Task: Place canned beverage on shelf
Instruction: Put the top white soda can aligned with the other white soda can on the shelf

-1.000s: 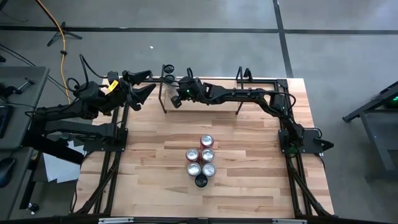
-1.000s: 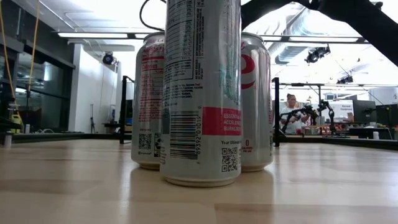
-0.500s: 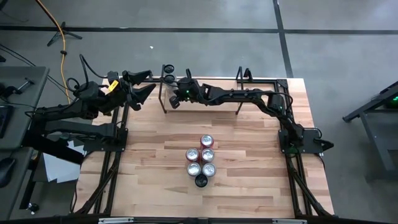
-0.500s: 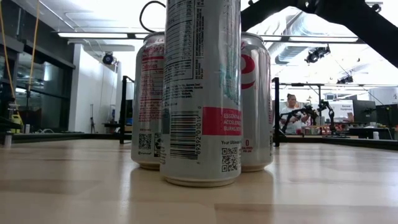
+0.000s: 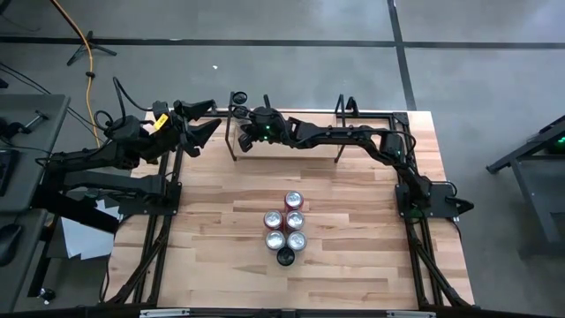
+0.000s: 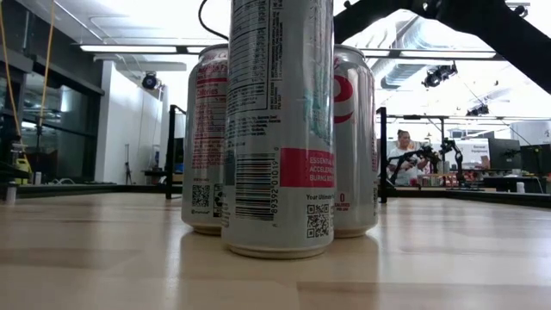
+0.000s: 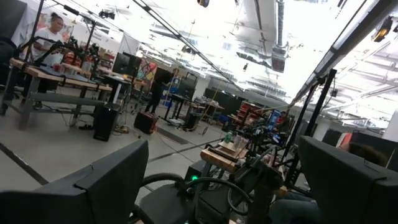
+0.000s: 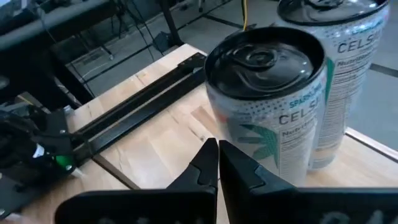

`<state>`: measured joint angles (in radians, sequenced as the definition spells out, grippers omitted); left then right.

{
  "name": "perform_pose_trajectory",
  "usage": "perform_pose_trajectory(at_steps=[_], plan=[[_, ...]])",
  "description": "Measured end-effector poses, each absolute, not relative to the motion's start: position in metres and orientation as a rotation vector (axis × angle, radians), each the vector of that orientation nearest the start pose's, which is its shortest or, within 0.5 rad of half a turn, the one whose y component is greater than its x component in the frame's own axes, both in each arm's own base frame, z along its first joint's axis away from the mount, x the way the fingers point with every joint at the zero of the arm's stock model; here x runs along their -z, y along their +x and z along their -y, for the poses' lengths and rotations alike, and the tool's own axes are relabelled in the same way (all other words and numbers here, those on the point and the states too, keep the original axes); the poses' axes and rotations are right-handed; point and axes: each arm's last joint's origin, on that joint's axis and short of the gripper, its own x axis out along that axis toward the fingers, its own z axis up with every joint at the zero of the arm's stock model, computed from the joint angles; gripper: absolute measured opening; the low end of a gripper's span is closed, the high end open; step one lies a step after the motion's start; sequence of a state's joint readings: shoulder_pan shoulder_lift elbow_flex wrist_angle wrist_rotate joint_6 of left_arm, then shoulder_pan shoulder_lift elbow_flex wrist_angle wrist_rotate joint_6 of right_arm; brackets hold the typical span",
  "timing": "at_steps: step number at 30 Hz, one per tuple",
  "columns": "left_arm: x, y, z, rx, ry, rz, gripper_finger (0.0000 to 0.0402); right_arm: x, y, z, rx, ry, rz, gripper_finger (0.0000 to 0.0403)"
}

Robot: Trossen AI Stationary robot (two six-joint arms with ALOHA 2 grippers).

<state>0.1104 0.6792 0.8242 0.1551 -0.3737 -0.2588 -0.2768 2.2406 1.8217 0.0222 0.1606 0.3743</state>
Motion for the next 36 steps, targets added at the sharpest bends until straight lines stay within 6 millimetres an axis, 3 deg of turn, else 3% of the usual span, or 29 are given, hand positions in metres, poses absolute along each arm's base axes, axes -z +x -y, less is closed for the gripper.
perform_pose_trajectory(at_steps=[4, 9, 19, 36], plan=[[-0.392, 0.137, -0.026, -0.439, -0.292, 0.361, 0.0372, -0.226, 0.498, 0.146, 0.487, 0.35, -0.372, 0.0], [-0.392, 0.137, -0.026, -0.438, -0.292, 0.361, 0.0372, -0.217, 0.491, 0.147, 0.606, 0.321, -0.471, 0.0], [-0.392, 0.137, -0.026, -0.438, -0.292, 0.36, 0.0372, -0.223, 0.491, 0.155, 0.684, 0.304, -0.394, 0.0], [-0.392, 0.137, -0.026, -0.438, -0.292, 0.36, 0.0372, -0.225, 0.493, 0.156, 0.638, 0.313, -0.372, 0.0]])
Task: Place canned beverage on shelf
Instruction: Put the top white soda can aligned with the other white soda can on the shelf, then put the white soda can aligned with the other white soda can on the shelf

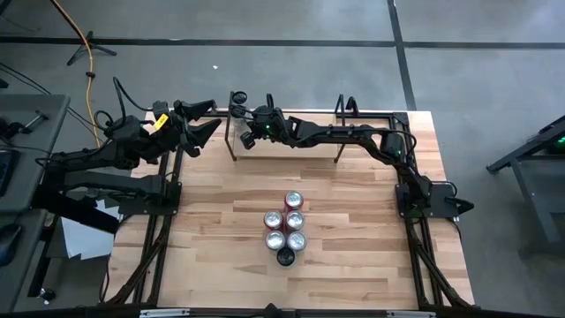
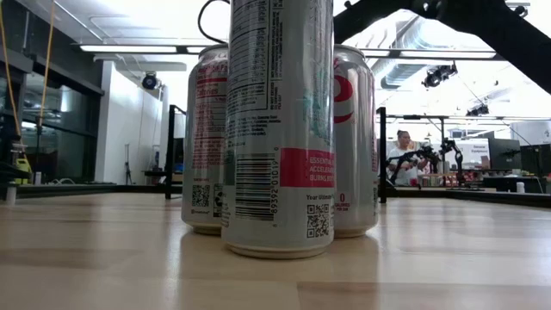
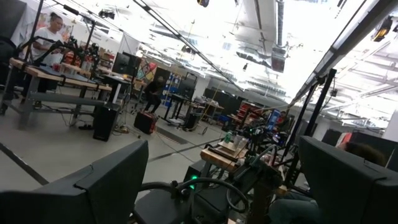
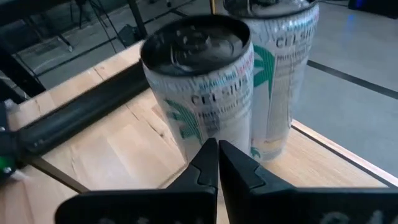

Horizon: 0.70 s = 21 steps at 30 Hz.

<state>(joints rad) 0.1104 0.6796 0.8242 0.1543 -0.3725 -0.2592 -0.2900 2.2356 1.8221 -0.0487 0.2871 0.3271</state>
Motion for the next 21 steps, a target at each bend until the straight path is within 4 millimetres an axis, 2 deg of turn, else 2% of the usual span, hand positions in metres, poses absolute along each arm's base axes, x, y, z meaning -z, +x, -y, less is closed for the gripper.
perform_pose_trajectory(at_steps=[7, 10, 12, 16, 19, 21], plan=[[-0.392, 0.137, -0.026, -0.438, -0.292, 0.36, 0.0372, -0.221, 0.488, 0.158, 0.628, 0.257, -0.46, 0.0], [-0.392, 0.137, -0.026, -0.438, -0.292, 0.36, 0.0372, -0.228, 0.482, 0.157, 0.597, 0.27, -0.51, 0.0], [-0.392, 0.137, -0.026, -0.438, -0.292, 0.36, 0.0372, -0.239, 0.475, 0.155, 0.556, 0.286, -0.535, 0.0], [-0.392, 0.137, -0.026, -0.439, -0.292, 0.359, 0.0372, -0.278, 0.456, 0.143, 0.462, 0.22, -0.571, 0.0], [-0.392, 0.137, -0.026, -0.439, -0.292, 0.358, 0.0372, -0.301, 0.435, 0.128, 0.413, 0.172, -0.588, 0.0], [-0.391, 0.137, -0.026, -0.439, -0.291, 0.353, 0.0372, -0.308, 0.415, 0.117, 0.392, 0.17, -0.597, 0.0]])
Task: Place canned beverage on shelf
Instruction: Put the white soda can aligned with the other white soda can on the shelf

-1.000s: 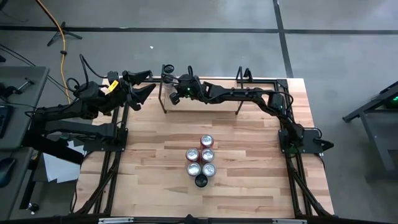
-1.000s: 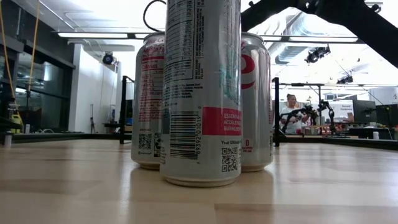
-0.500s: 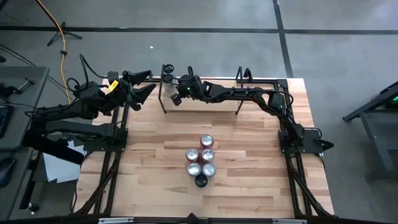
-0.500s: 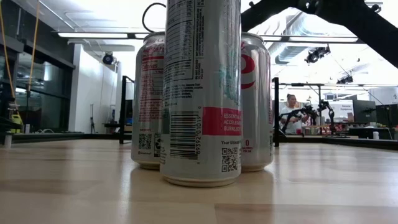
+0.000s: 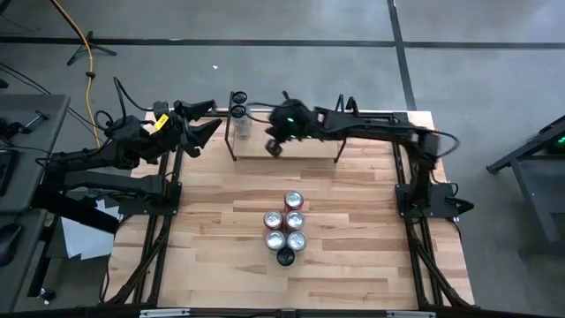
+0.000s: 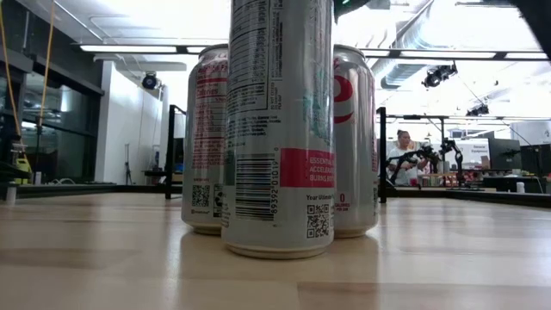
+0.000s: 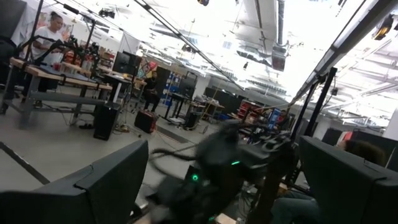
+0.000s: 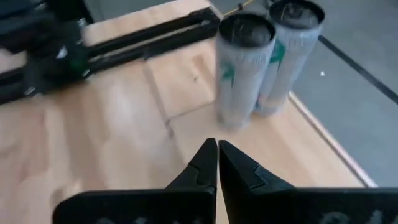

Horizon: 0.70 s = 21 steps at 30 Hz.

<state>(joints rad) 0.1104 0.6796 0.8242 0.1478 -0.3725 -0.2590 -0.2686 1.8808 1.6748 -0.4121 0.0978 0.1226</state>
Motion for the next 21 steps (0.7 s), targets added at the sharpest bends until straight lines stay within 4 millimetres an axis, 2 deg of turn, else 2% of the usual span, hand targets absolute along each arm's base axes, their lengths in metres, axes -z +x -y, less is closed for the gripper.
perform_pose_trajectory(at_steps=[5, 7, 10, 15, 21], plan=[[-0.39, 0.138, -0.026, -0.439, -0.289, 0.339, 0.0372, -0.307, 0.348, 0.084, 0.378, 0.256, -0.551, 0.0], [-0.39, 0.138, -0.026, -0.44, -0.288, 0.334, 0.0372, -0.304, 0.324, 0.066, 0.318, 0.341, -0.492, 0.0], [-0.389, 0.138, -0.026, -0.44, -0.287, 0.33, 0.0372, -0.3, 0.299, 0.037, 0.176, 0.471, -0.365, 0.0], [-0.389, 0.138, -0.026, -0.437, -0.287, 0.328, 0.0372, -0.297, 0.281, 0.005, 0.031, 0.545, -0.157, 0.0], [-0.389, 0.138, -0.025, -0.411, -0.284, 0.325, 0.0372, -0.302, 0.281, -0.007, -0.037, 0.496, -0.089, 0.0]])
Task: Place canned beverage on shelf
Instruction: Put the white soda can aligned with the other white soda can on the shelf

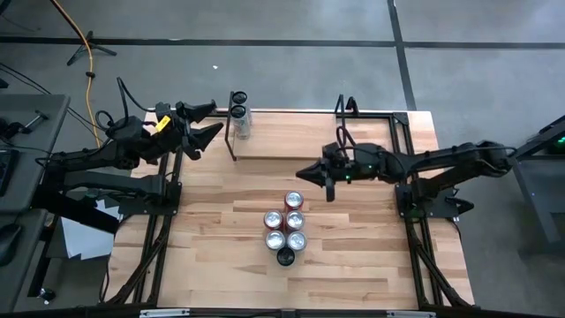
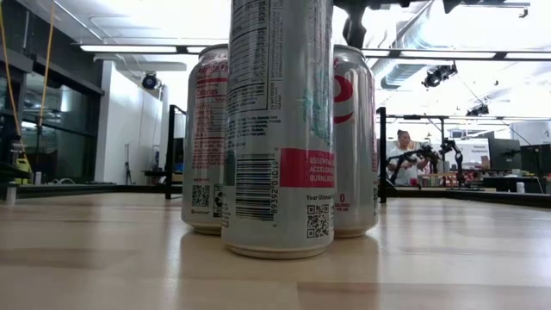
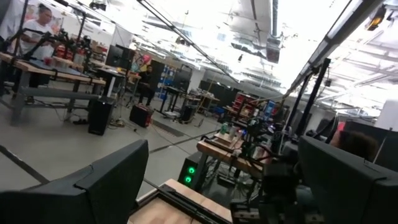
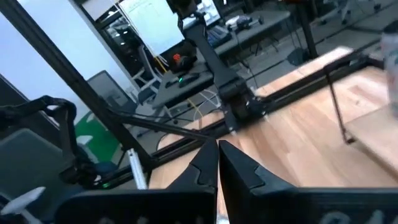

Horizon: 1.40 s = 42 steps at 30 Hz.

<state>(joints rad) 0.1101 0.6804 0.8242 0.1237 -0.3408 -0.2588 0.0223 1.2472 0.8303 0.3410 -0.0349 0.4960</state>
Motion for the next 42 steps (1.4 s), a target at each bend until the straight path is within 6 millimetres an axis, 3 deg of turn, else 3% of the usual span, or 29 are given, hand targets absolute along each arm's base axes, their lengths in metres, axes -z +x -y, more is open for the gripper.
perform_pose_trajectory(at_steps=[9, 12, 16, 22, 27, 33, 38, 42], plan=[[-0.388, 0.141, -0.024, -0.357, -0.362, 0.328, 0.0372, -0.311, 0.282, -0.006, -0.017, 0.418, -0.061, 0.0], [-0.385, 0.152, -0.022, -0.258, -0.448, 0.291, 0.0372, -0.315, 0.278, -0.002, 0.017, 0.392, -0.039, 0.0], [-0.392, 0.18, -0.01, -0.179, -0.482, 0.1, 0.0372, -0.325, 0.264, 0.011, 0.088, 0.364, -0.022, 0.0], [-0.412, 0.23, 0.025, -0.144, -0.29, -0.338, 0.0372, -0.336, 0.232, 0.03, 0.196, 0.308, -0.075, 0.0], [-0.416, 0.273, 0.063, -0.134, -0.075, -0.53, 0.0372, -0.334, 0.21, 0.041, 0.272, 0.294, -0.169, 0.0], [-0.4, 0.31, 0.112, 0.015, -0.002, -0.647, 0.0372, -0.324, 0.201, 0.05, 0.336, 0.298, -0.289, 0.0], [-0.376, 0.328, 0.137, 0.144, -0.096, -0.738, 0.0372, -0.317, 0.198, 0.051, 0.368, 0.397, -0.337, 0.0], [-0.353, 0.339, 0.157, 0.18, -0.055, -0.799, 0.0372, -0.314, 0.198, 0.048, 0.395, 0.485, -0.356, 0.0]])
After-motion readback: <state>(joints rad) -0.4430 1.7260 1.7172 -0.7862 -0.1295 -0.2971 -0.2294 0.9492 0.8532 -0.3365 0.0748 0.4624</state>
